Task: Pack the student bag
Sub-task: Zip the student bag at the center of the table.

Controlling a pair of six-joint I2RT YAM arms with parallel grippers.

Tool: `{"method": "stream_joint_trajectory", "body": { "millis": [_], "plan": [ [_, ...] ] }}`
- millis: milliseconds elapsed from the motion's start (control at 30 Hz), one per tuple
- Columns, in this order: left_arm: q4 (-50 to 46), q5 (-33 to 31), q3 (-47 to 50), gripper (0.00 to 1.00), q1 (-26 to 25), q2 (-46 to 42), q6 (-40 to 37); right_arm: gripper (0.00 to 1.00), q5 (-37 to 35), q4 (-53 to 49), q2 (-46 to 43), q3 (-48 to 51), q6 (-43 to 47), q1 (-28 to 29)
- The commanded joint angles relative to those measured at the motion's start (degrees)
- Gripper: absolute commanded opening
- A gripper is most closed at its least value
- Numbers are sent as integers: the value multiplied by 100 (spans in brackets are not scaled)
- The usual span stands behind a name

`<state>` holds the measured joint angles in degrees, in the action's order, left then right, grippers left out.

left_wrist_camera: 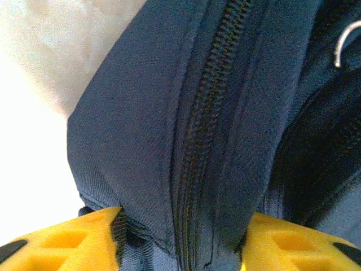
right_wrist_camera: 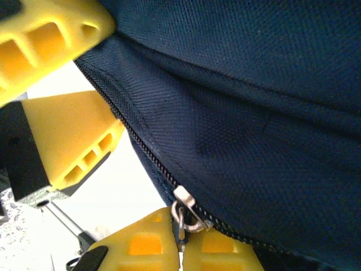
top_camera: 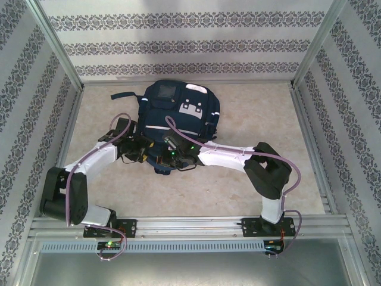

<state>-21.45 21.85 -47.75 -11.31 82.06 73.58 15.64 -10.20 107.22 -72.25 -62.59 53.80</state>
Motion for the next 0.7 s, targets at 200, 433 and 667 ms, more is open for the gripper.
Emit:
{"method": "stream_joint_trajectory", "body": {
  "millis": [200,433,667],
  "plan": [
    [215,-371,-145,8,-55,196,-122,0,-374,-279,-119,17,460,60],
    [62,-422,-147,0,22,72,-181,0,-716,-810,-381,179,920,43],
    [-102,-444,-178,0,190,-126,-232,0,-1074,-1240,-764,464,1308,15]
  ]
}}
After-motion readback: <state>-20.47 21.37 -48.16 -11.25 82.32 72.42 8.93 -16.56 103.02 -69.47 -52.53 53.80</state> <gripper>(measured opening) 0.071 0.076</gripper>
